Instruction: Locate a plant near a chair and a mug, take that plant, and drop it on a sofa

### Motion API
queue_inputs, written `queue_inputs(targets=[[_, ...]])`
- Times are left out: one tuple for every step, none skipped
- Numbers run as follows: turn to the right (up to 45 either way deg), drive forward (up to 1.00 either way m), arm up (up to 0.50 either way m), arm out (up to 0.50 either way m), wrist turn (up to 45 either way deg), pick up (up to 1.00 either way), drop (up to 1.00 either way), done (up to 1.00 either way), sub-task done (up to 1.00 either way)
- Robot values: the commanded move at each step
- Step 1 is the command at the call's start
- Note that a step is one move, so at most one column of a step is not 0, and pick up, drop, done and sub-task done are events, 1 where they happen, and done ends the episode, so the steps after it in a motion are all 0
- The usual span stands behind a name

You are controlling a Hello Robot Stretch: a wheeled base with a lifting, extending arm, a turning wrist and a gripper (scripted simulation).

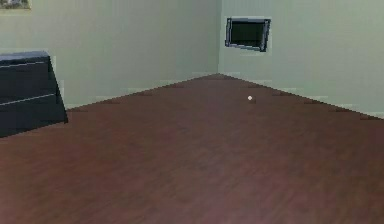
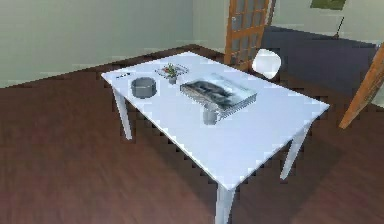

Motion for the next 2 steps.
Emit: queue_inputs(targets=[[45.0, 0.0, 0.0, 0.0, 0.0, 0.0, 0.0, 0.0, 0.0], [3.0, 0.0, 0.0, 0.0, 0.0, 0.0, 0.0, 0.0, 0.0]])
